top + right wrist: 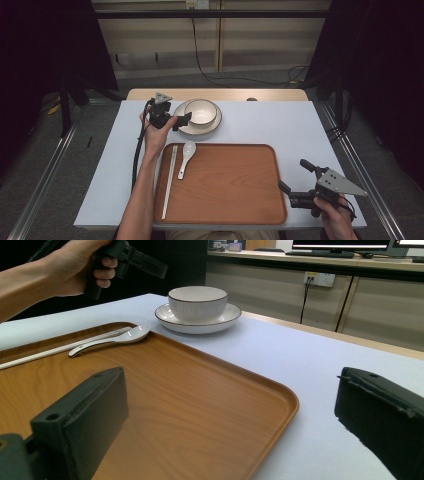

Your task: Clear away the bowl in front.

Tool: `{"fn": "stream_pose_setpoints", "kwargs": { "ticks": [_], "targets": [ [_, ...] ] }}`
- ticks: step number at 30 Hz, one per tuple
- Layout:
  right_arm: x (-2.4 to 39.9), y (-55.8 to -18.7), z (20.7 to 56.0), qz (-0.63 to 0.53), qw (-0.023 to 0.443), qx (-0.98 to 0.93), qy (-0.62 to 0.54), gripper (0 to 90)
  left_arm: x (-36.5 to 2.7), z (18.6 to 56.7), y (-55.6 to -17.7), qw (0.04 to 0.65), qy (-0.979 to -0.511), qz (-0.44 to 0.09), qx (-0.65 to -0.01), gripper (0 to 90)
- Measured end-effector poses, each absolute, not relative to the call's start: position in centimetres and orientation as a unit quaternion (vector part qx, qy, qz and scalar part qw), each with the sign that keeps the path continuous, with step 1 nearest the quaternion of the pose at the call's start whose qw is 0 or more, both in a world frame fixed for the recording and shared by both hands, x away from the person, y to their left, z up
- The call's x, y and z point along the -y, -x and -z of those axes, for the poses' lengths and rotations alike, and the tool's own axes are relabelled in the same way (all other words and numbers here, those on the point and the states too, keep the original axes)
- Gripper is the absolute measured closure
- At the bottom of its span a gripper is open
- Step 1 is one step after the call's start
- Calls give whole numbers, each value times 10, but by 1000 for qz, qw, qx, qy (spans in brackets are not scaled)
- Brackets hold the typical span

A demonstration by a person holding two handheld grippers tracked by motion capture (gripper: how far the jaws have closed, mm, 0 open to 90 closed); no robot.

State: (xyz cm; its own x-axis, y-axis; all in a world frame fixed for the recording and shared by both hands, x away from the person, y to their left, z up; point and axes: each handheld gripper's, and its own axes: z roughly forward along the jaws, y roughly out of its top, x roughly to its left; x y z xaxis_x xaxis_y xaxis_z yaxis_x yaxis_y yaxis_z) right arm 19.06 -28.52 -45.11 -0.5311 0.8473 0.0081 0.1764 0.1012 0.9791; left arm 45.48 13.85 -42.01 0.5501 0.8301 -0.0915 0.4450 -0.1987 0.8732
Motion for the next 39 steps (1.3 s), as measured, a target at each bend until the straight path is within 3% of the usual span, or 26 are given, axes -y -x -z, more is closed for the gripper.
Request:
{"fn": "stream_pose_setpoints", "kwargs": {
  "ticks": [4, 16, 23, 27, 37, 39],
  "targets": [
    [285, -190, 451, -554, 303, -678, -376, 6, -138, 427, -469, 482, -736, -178, -440, 42],
    [286, -190, 451, -557, 296, -677, -378, 9, -118, 434, -489, 419, -773, -204, -431, 88],
    [285, -190, 451, -556, 295, -679, -378, 9, -110, 443, -497, 388, -784, -204, -440, 214],
    [285, -190, 452, -555, 295, -680, -378, 9, -109, 445, -500, 381, -774, -207, -462, 180],
    [286, -191, 452, -554, 296, -680, -378, 7, -108, 451, -506, 344, -796, -165, -470, 351],
    [286, -191, 452, -554, 295, -680, -379, 6, -109, 454, -509, 346, -792, -158, -478, 343]
  ]
}}
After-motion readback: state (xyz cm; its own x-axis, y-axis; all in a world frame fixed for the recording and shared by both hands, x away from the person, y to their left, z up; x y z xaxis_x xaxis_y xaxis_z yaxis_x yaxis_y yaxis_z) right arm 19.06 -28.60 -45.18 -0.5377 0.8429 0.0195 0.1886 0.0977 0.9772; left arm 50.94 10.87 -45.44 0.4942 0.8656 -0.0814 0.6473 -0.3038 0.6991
